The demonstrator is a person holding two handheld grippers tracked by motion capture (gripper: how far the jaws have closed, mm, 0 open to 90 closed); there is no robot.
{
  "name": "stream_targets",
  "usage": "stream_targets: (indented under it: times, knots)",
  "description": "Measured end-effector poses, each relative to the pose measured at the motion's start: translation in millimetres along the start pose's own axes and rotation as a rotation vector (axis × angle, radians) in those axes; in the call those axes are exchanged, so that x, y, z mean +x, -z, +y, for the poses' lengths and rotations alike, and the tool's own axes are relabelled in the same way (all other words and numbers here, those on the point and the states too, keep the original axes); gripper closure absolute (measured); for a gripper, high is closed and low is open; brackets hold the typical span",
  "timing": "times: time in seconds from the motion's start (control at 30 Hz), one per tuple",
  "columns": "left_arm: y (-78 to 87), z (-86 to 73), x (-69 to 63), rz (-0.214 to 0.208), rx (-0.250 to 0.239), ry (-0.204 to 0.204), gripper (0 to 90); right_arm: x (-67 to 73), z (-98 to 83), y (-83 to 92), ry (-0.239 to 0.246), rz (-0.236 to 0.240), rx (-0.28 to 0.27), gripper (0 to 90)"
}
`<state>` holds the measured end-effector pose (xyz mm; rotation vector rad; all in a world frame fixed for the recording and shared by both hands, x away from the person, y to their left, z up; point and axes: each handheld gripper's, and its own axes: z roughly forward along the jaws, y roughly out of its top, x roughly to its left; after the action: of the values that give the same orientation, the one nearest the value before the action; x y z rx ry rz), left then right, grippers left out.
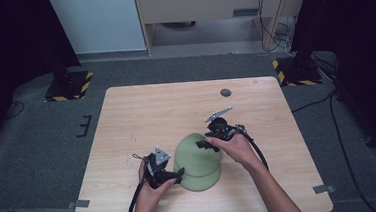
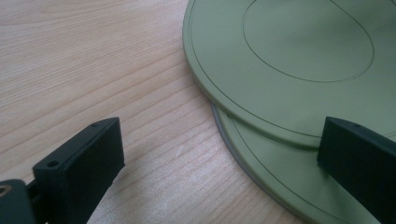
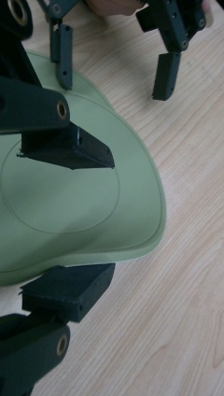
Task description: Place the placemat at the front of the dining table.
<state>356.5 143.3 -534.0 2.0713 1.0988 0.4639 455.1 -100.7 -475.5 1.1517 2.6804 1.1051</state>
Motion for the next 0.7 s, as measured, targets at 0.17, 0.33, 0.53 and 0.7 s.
stream_targets:
  times: [0.17,0.33,0.53,0.7]
  knots:
    - [0.0,-0.1,0.3,-0.001,0.0,0.002,0.0,-1.3,-1.0,0.0,0.027,-0.033,0.01,58.7]
    - [0.0,-0.1,0.2,-0.001,0.001,0.002,0.0,-3.9,-1.1,1.4,0.033,-0.052,0.0,69.5]
    - [0.3,-0.1,-0.2,0.002,0.001,-0.001,0.0,-4.1,-1.2,4.9,0.064,-0.083,-0.017,84.4]
    - [0.5,-0.3,0.0,0.001,-0.001,-0.001,0.1,-4.6,-1.4,5.8,0.071,-0.101,-0.025,85.4]
